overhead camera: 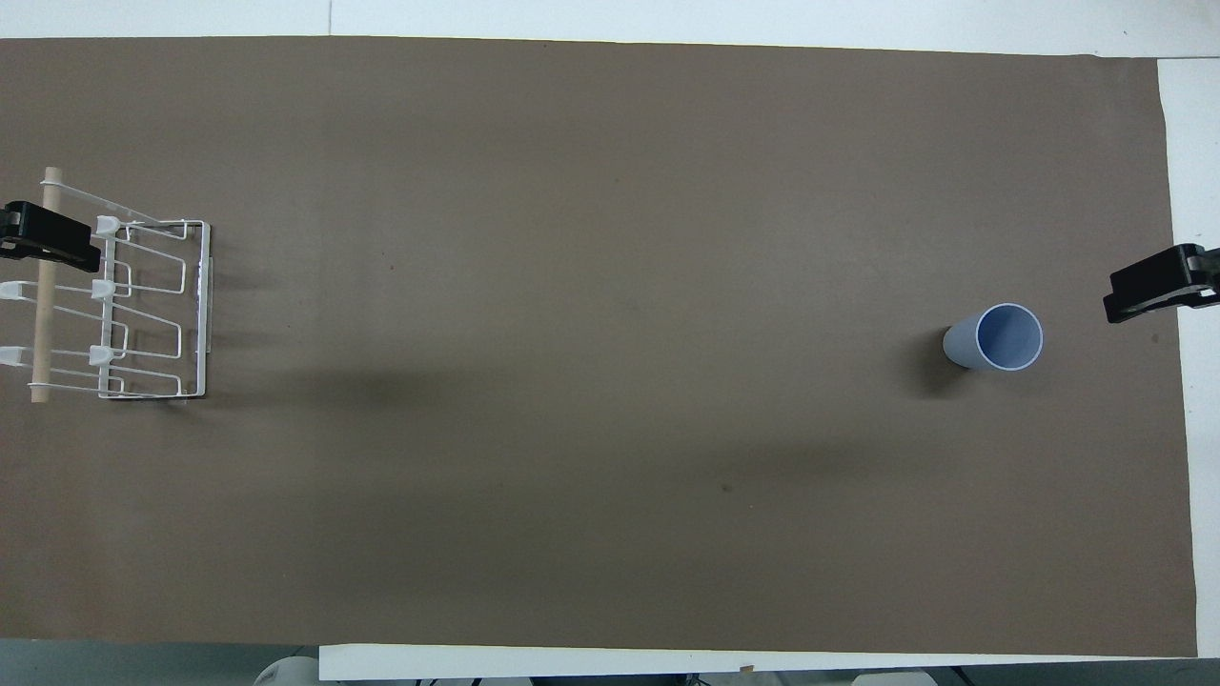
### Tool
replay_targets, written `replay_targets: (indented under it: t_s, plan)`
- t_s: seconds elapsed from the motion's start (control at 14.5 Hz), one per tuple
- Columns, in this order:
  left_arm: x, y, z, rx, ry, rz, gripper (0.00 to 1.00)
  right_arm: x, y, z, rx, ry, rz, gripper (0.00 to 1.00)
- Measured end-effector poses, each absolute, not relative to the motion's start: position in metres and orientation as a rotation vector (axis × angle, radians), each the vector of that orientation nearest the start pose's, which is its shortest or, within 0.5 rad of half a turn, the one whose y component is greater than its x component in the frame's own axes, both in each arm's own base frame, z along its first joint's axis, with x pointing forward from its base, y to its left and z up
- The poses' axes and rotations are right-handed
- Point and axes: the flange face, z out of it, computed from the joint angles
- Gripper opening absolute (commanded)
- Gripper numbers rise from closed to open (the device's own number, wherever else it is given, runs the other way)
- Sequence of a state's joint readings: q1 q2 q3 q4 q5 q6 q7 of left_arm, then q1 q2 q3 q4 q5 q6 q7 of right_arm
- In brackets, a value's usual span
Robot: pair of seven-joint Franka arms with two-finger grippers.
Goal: Hang cup on cup holder
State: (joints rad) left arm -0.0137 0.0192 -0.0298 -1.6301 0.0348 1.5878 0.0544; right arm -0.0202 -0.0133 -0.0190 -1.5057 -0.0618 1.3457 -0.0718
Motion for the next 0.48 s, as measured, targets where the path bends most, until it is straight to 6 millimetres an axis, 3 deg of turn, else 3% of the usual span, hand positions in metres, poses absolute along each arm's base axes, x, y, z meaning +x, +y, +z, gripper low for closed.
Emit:
replay_targets:
  t_s: [0.48]
  plan:
    - [0.558, -0.034, 0.587, -3.100, 0.192, 0.095, 1.00, 0.525, -0.031, 0.644, -3.185, -0.030, 0.235, 1.00]
